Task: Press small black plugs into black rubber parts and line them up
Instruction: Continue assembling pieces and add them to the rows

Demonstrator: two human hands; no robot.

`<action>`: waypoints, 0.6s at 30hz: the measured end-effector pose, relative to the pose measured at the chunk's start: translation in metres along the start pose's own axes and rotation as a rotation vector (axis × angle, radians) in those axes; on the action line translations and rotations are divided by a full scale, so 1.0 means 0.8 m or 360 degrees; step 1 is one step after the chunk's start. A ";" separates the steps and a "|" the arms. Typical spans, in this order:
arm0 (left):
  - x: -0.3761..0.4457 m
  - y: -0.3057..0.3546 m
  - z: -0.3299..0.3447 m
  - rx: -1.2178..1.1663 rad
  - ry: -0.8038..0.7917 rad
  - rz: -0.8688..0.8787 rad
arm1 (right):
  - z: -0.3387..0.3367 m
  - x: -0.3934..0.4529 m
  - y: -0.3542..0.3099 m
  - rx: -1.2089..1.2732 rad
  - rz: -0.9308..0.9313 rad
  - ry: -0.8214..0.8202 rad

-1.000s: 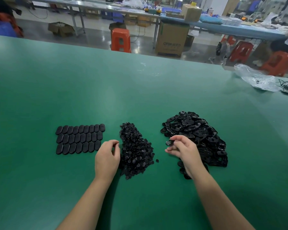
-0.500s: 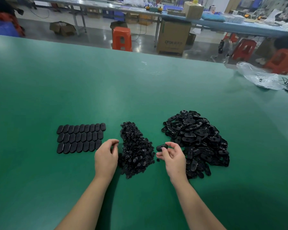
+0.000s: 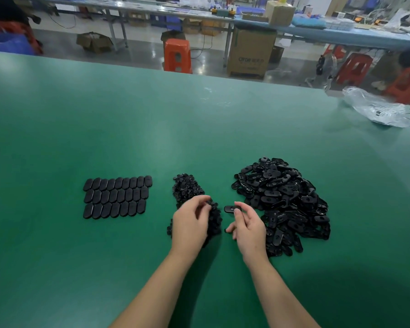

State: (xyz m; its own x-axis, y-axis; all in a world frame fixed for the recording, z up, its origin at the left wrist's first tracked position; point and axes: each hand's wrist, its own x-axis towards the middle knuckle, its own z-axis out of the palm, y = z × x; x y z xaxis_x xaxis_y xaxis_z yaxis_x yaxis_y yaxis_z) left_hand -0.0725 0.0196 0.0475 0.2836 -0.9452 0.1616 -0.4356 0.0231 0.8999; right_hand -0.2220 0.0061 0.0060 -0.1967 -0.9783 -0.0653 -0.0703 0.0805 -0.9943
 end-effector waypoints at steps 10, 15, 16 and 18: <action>0.005 0.020 0.051 -0.0021 -0.0240 -0.0346 | -0.003 -0.005 -0.009 0.0018 -0.0009 -0.0007; 0.008 0.024 0.054 0.0053 -0.0261 -0.0291 | -0.003 -0.007 -0.010 -0.0030 -0.0043 -0.0009; 0.008 0.025 0.055 0.0072 -0.0278 -0.0271 | -0.003 -0.007 -0.011 -0.0051 -0.0053 0.0003; 0.009 0.028 0.057 0.0115 -0.0304 -0.0241 | -0.002 -0.006 -0.010 -0.0074 -0.0055 0.0026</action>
State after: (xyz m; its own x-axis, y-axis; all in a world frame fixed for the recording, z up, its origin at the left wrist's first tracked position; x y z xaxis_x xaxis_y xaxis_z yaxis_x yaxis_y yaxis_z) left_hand -0.1189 -0.0018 0.0506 0.1866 -0.9807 -0.0586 -0.4625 -0.1403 0.8755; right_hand -0.2222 0.0107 0.0142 -0.2094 -0.9774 -0.0289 -0.1226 0.0556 -0.9909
